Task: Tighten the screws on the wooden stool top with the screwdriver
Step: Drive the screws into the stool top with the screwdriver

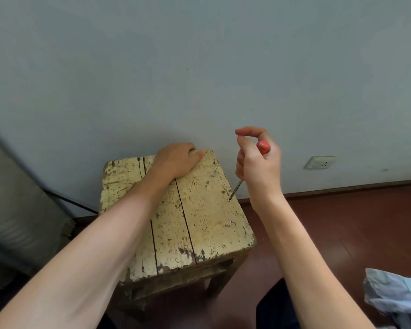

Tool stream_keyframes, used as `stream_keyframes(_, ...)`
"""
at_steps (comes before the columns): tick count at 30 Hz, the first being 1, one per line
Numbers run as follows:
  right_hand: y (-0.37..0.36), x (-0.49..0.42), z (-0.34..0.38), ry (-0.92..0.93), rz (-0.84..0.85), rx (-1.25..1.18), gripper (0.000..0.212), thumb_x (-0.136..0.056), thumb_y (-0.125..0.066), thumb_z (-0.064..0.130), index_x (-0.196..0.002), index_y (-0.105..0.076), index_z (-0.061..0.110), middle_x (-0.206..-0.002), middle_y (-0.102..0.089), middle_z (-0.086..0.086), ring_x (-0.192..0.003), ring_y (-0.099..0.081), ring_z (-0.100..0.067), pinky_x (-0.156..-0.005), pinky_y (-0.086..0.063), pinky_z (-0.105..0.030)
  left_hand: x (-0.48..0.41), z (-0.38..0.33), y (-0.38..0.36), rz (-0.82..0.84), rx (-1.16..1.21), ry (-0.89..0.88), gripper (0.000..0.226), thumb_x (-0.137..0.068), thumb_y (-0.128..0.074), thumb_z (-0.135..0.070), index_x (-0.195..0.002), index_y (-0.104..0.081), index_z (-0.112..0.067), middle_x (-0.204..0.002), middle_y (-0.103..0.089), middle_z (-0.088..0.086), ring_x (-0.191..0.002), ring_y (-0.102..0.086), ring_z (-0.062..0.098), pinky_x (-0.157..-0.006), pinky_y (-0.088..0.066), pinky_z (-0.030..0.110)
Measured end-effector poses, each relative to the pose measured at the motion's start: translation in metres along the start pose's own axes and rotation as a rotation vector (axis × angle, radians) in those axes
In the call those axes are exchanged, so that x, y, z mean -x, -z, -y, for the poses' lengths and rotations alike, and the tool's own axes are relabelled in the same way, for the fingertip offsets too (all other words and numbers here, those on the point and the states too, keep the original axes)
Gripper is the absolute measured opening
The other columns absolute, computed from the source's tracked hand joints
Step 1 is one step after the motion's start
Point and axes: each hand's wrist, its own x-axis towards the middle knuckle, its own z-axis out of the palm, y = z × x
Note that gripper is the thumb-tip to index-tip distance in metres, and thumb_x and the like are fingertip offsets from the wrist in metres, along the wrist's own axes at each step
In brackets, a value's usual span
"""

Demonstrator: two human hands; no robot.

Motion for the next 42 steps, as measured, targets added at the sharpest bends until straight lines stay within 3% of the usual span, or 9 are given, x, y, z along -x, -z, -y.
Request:
stream_keyframes(6, 0.004, 0.029, 0.002, 0.127, -0.135, 0.037, 0.025, -0.105, -0.053, 0.004, -0.095, -0.067, 0.022, -0.063, -0.029, -0.01, -0.047, -0.028, -0.013, -0.045, -0.025, -0.029, 0.025, -0.012, -0.001, 0.006, 0.005, 0.015, 0.057, -0.098, -0.033, -0.072, -0.119, -0.065, -0.03, -0.11, -0.069, -0.008, -0.1, -0.063, 0.021, -0.075, -0.043, 0.035)
stream_keyframes(10, -0.003, 0.045, 0.001, 0.212, -0.404, 0.064, 0.038, -0.097, -0.046, -0.005, -0.092, -0.068, 0.025, -0.047, -0.032, 0.016, -0.039, -0.031, -0.003, -0.044, -0.028, -0.017, 0.041, -0.021, -0.002, 0.012, 0.015, 0.021, 0.06, -0.098, -0.034, -0.071, -0.126, -0.064, -0.028, -0.121, -0.069, -0.004, -0.109, -0.063, 0.024, -0.08, -0.045, 0.036)
stream_keyframes(15, -0.013, 0.057, 0.006, 0.233, -0.64, 0.06, 0.041, -0.094, -0.048, -0.006, -0.086, -0.067, 0.03, -0.046, -0.039, 0.018, -0.042, -0.037, -0.005, -0.05, -0.032, -0.02, 0.056, -0.031, 0.001, 0.018, 0.029, 0.008, 0.058, -0.099, -0.036, -0.069, -0.126, -0.065, -0.027, -0.121, -0.07, -0.003, -0.11, -0.063, 0.025, -0.079, -0.044, 0.035)
stream_keyframes(20, 0.014, 0.064, 0.009, 0.052, -0.311, -0.036, 0.022, -0.094, -0.058, 0.009, -0.103, -0.068, 0.027, -0.062, -0.036, 0.012, -0.05, -0.034, -0.007, -0.049, -0.034, -0.021, 0.065, -0.031, 0.0, 0.028, 0.049, 0.017, 0.06, -0.097, -0.035, -0.072, -0.127, -0.065, -0.029, -0.12, -0.07, -0.006, -0.108, -0.064, 0.022, -0.077, -0.041, 0.034)
stream_keyframes(24, 0.047, 0.069, 0.005, 0.045, -0.01, -0.128, 0.028, -0.084, -0.07, 0.027, -0.109, -0.059, 0.026, -0.08, -0.054, 0.008, -0.067, -0.051, -0.01, -0.061, -0.043, -0.017, 0.063, -0.031, 0.0, 0.037, 0.071, 0.057, 0.058, -0.095, -0.037, -0.075, -0.125, -0.063, -0.033, -0.12, -0.069, -0.009, -0.11, -0.063, 0.022, -0.08, -0.035, 0.036)
stream_keyframes(27, 0.055, 0.075, 0.003, 0.106, -0.008, -0.124, 0.018, -0.093, -0.079, 0.043, -0.099, -0.064, 0.036, -0.087, -0.064, 0.009, -0.079, -0.064, -0.01, -0.074, -0.05, -0.017, 0.061, -0.031, -0.002, 0.022, 0.075, 0.076, 0.058, -0.093, -0.038, -0.076, -0.122, -0.064, -0.033, -0.118, -0.069, -0.01, -0.109, -0.063, 0.022, -0.081, -0.034, 0.037)
stream_keyframes(30, 0.056, 0.084, 0.002, 0.174, -0.086, -0.068, 0.019, -0.101, -0.063, 0.057, -0.108, -0.066, 0.04, -0.087, -0.068, 0.004, -0.082, -0.069, -0.017, -0.081, -0.055, -0.028, 0.061, -0.03, -0.003, 0.017, 0.095, 0.074, 0.057, -0.092, -0.04, -0.076, -0.12, -0.065, -0.033, -0.115, -0.069, -0.01, -0.105, -0.063, 0.022, -0.079, -0.04, 0.037)
stream_keyframes(35, 0.043, 0.081, 0.017, 0.179, -0.05, -0.114, 0.011, -0.106, -0.063, 0.046, -0.107, -0.061, 0.035, -0.069, -0.042, 0.007, -0.058, -0.038, -0.012, -0.057, -0.041, -0.026, 0.062, -0.031, -0.003, 0.03, 0.097, 0.086, 0.057, -0.092, -0.04, -0.077, -0.119, -0.064, -0.034, -0.114, -0.069, -0.01, -0.105, -0.063, 0.022, -0.082, -0.044, 0.039)
stream_keyframes(42, 0.028, 0.005, 0.031, -0.153, 0.001, -0.334, 0.009, -0.114, -0.051, 0.022, -0.106, -0.05, 0.019, -0.075, -0.057, 0.0, -0.061, -0.052, -0.014, -0.054, -0.042, -0.027, 0.063, -0.032, -0.002, 0.056, 0.112, 0.097, 0.052, -0.092, -0.04, -0.076, -0.114, -0.063, -0.036, -0.114, -0.069, -0.009, -0.103, -0.063, 0.022, -0.084, -0.049, 0.04)
